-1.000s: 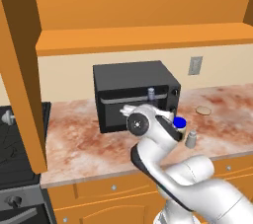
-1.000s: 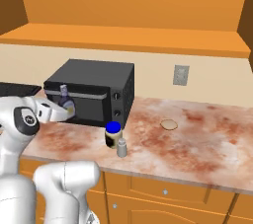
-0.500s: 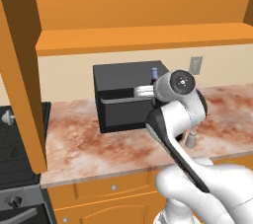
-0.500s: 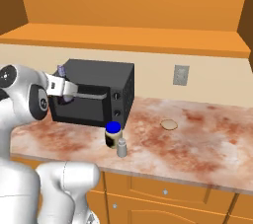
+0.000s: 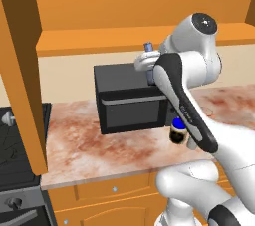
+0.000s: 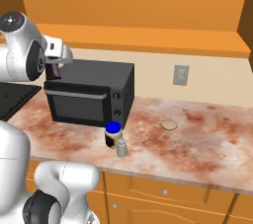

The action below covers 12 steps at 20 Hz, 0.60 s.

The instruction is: There are various items on the counter. Only move the condiments/shakers into the cabinet.

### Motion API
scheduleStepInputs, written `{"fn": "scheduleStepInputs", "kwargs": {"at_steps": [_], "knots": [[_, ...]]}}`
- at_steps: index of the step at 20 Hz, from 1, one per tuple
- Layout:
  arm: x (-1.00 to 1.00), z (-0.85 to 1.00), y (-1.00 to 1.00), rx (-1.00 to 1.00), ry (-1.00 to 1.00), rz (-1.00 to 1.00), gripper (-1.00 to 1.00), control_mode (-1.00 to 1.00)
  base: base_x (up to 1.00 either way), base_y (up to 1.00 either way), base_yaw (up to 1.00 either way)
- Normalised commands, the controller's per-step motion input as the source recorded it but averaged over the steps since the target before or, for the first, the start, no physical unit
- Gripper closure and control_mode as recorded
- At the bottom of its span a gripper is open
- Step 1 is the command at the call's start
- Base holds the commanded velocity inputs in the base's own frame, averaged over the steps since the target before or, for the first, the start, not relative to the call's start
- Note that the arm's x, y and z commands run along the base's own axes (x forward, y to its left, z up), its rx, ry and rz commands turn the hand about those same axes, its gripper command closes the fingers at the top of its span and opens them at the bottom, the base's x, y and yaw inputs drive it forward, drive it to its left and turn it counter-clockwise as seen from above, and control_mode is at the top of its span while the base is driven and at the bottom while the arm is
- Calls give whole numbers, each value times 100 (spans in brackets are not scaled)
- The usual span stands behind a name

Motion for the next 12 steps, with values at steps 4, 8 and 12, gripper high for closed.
{"fn": "scheduleStepInputs", "kwargs": {"at_steps": [4, 8, 12], "knots": [[0, 57, 26, 18, -1, 12, 100, -100, 0, 0, 0], [4, 44, 15, 17, -5, 10, 100, -100, 0, 0, 0], [35, 5, 16, 14, -16, 7, 100, -100, 0, 0, 0]]}}
